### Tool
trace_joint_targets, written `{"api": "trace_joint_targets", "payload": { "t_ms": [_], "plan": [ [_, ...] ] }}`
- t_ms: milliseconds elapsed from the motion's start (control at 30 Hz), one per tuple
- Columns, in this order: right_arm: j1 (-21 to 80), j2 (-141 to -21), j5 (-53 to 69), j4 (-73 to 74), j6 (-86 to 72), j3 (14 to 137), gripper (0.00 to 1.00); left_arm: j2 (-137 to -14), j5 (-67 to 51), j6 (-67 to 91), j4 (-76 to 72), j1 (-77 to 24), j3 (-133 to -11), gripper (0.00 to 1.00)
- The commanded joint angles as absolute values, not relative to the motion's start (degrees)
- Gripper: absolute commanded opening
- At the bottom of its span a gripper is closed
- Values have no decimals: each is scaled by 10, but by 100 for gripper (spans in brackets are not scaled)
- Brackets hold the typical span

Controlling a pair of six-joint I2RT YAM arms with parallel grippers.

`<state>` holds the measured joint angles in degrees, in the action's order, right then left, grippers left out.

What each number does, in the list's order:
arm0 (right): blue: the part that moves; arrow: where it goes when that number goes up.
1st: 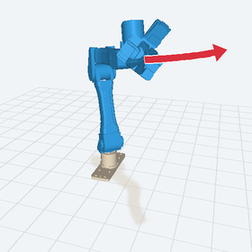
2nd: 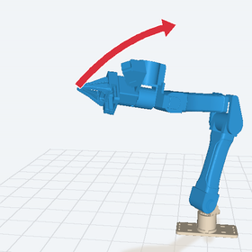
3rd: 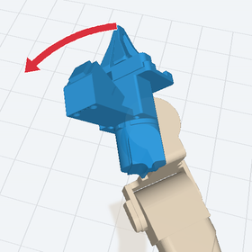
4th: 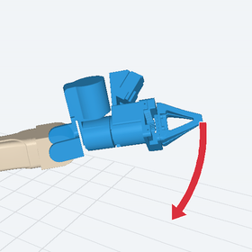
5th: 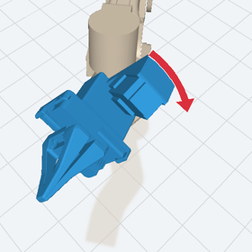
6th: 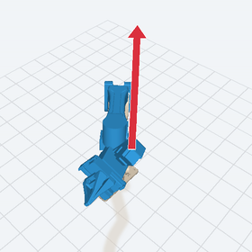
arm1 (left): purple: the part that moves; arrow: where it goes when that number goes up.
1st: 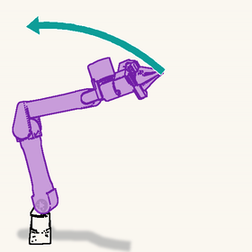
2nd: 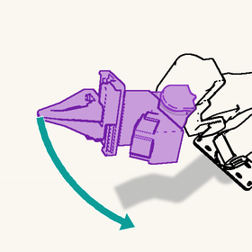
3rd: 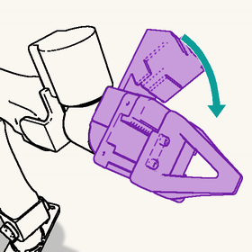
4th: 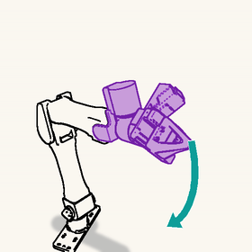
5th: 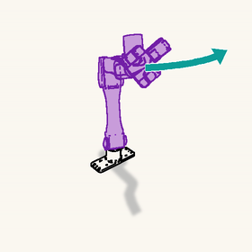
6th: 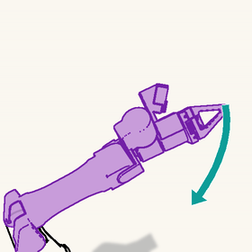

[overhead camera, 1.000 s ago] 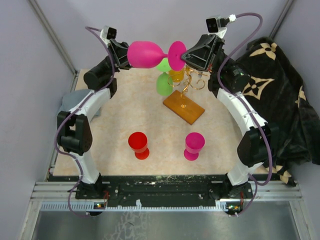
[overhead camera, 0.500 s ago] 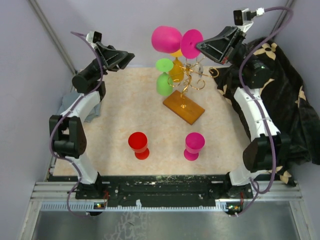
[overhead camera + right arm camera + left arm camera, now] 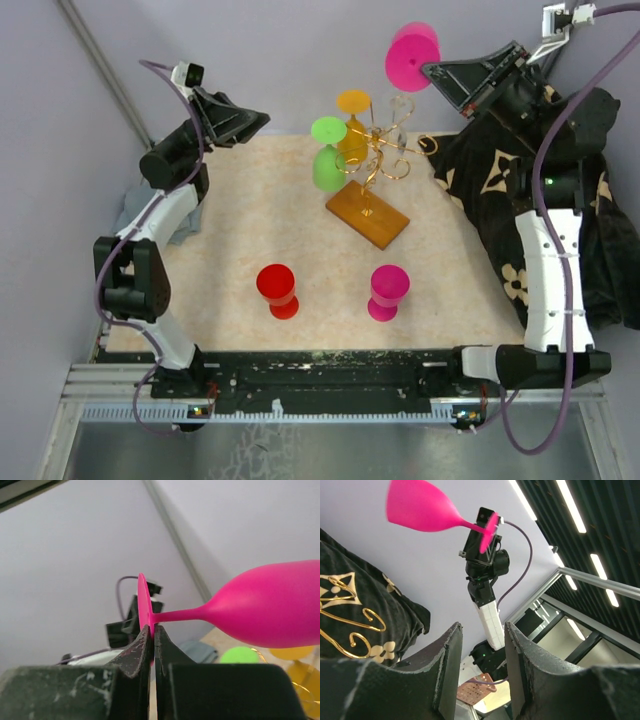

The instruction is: Place the wine glass upside down on the wine glass rack

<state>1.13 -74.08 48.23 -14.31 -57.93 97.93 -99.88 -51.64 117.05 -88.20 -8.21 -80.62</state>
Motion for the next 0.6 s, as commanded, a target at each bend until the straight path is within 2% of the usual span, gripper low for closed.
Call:
{"api": "trace_joint_targets", "payload": {
  "t_ms": [0, 367, 567],
  "plan": [
    [0, -738, 376, 61, -411, 1012, 0, -963, -546, 1135, -899, -81, -806, 45],
    [-31, -742, 296, 105, -384, 954, 0, -947, -561, 1121, -885, -81, -801, 45],
    [-58, -755, 333, 46, -440, 883, 0, -939, -567, 1106, -869, -81, -797, 45]
  ]
}}
